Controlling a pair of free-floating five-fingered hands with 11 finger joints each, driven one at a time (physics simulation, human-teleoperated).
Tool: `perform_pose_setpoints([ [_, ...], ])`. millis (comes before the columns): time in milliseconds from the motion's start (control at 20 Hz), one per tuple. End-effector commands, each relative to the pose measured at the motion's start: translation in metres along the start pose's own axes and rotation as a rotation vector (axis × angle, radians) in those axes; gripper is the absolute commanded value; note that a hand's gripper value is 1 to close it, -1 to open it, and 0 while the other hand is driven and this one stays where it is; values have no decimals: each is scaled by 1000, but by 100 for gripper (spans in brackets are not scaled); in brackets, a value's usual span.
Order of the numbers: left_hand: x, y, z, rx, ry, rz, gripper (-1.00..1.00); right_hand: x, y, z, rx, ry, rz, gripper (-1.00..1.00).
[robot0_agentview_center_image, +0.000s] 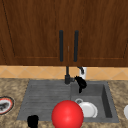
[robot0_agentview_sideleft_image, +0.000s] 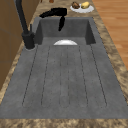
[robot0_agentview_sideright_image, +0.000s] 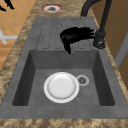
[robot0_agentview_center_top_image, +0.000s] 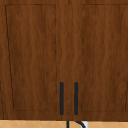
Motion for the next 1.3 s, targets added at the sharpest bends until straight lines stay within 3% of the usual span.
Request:
perform_pose_setpoints([
  [0, 0, 0, 0, 0, 0, 0, 0, -11, 3, -28, -49, 18, -8, -100],
  [550, 0, 0, 0, 0, 0, 0, 0, -33, 31, -83, -43, 16, 4, -100],
  [900, 0, 0, 0, 0, 0, 0, 0, -53, 78, -132, 3, 5, 42, -100],
  [1100, 0, 0, 0, 0, 0, 0, 0, -67, 76, -157, -48, 17, -21, -100],
  [1250, 0, 0, 0, 0, 0, 0, 0, -70, 68, -154, -63, 11, -59, -100],
])
